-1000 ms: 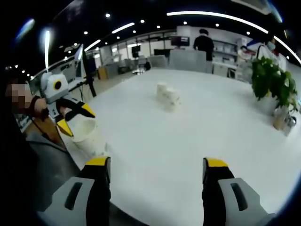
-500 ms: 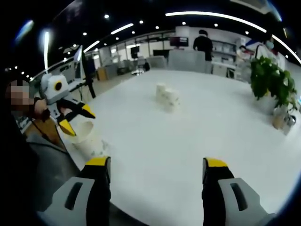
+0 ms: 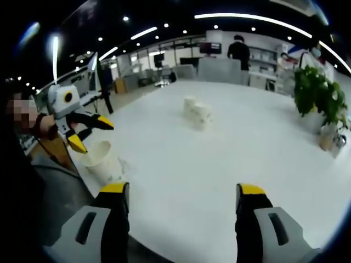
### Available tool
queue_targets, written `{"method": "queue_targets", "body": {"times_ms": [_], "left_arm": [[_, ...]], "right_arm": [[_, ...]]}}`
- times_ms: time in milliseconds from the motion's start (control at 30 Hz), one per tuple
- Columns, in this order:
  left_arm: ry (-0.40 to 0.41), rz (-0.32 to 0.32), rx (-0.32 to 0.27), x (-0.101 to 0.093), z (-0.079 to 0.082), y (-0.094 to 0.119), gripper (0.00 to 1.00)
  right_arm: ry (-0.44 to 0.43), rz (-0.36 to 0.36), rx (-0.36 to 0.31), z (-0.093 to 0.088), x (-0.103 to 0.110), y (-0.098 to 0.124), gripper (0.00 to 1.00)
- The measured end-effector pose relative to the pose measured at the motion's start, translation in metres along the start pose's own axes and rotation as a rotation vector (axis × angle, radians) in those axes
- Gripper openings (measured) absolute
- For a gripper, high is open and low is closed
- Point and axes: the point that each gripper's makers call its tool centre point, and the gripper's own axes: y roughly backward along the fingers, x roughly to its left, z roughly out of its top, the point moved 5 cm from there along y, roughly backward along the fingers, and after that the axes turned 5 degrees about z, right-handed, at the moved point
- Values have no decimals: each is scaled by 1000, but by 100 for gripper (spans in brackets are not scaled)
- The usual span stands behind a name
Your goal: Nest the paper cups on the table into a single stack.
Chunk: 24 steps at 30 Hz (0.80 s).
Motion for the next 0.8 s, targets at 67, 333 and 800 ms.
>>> {"method": "queue_targets", "body": {"times_ms": [67,333,800], "left_arm": [[11,20,-10,3,2,1,58],[122,127,-88,17,7,10,75],[150,206,-106,28,-2,40,87]], "right_arm": [[3,0,1,0,0,0,77],[4,7,4,0,0,-1,76],[7,17,10,-2,4,-5,76]]}}
